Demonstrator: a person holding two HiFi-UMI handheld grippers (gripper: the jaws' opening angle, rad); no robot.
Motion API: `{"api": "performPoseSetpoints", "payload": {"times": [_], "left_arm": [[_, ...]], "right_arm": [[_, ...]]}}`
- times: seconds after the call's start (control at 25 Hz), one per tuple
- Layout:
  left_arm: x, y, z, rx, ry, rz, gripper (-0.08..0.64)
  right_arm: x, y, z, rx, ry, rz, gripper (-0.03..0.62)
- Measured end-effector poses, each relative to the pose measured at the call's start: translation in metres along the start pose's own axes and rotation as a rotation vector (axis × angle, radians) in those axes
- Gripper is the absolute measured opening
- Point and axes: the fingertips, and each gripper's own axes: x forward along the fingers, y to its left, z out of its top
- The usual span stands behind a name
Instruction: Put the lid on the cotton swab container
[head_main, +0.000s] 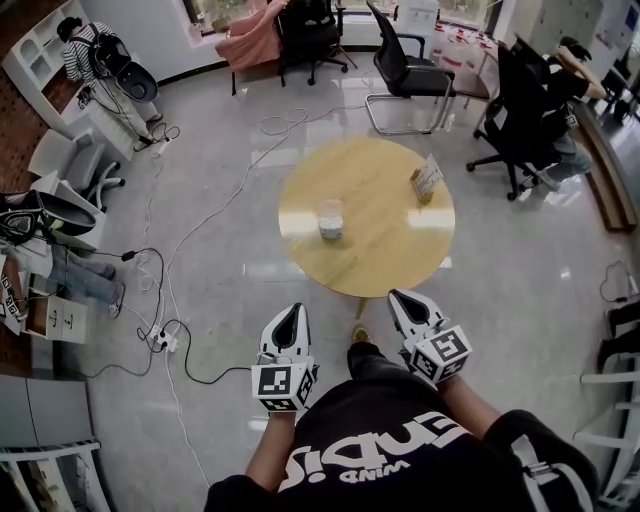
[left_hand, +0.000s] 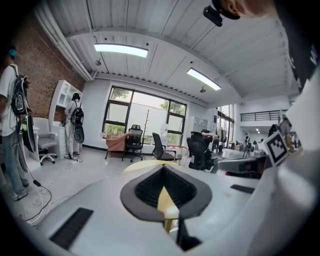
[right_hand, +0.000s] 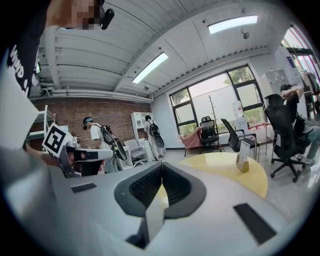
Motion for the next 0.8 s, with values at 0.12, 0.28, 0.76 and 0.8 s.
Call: {"api": "performPoseSetpoints", "payload": {"times": [0.12,0.28,0.76,0.8], "left_arm": [[0.024,0.006,0.008,-0.005,-0.002,0.007,0.009],[0.055,0.014,0.02,-0.011,-0.004,0.019,0.009],[0.119,0.035,0.047,-0.013,-0.029,0.081,0.009],[0.123,0.035,0.048,-0.014,-0.029,0.085,0.009]], "right_arm": [[0.02,-0.018,0.012,-0.001,0.0,0.008,0.002],[0.044,-0.041,0.027,-0.005,0.003,0.027,0.002],[0.104,-0.08,0.054,-0.019,0.019,0.119,0.003],[0.107,-0.082,0.055,-0.016,0.025,0.124,0.003]]}}
